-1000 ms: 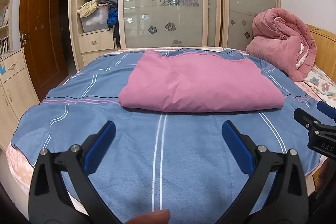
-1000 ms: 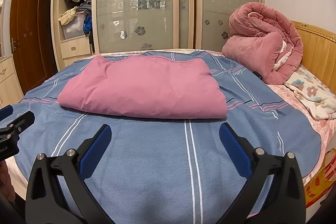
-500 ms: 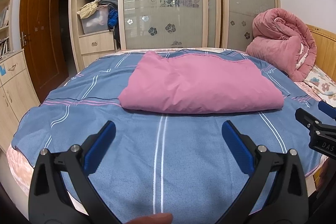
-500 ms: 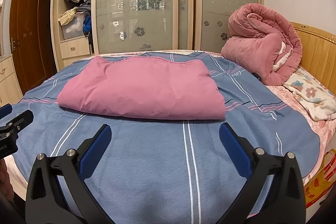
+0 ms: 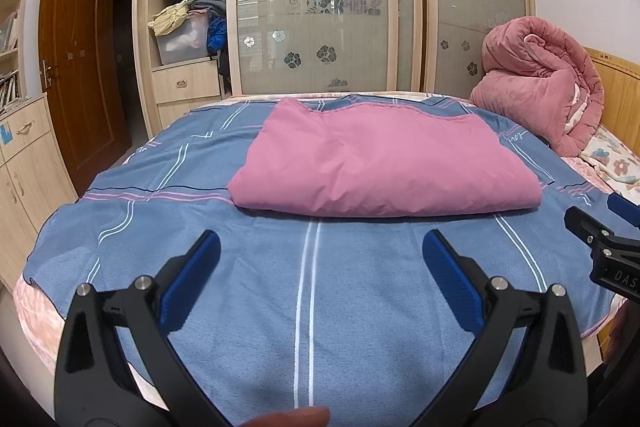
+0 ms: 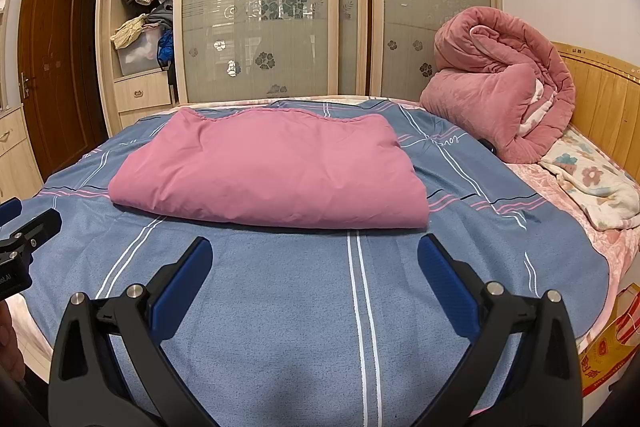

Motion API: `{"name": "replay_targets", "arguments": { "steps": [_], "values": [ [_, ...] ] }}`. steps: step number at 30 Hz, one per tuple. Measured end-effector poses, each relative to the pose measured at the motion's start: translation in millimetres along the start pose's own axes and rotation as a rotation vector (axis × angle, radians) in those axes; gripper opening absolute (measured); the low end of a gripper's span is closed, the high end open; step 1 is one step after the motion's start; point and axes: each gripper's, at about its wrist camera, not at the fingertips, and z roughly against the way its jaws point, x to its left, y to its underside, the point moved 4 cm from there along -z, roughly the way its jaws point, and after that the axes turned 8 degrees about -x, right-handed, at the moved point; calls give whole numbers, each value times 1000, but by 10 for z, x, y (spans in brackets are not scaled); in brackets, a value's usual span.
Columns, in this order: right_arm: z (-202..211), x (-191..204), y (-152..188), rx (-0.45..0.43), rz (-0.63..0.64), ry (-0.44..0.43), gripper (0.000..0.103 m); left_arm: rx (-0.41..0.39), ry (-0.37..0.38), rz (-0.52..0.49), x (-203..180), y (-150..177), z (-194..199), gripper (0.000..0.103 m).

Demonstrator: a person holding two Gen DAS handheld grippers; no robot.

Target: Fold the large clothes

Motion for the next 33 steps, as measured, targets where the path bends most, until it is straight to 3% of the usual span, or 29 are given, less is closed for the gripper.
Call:
{"name": "replay_targets", "arguments": {
  "steps": [33],
  "values": [
    [-13, -42, 0, -1, -2, 4, 102, 0, 5, -5, -15, -4, 11, 101]
  ]
}}
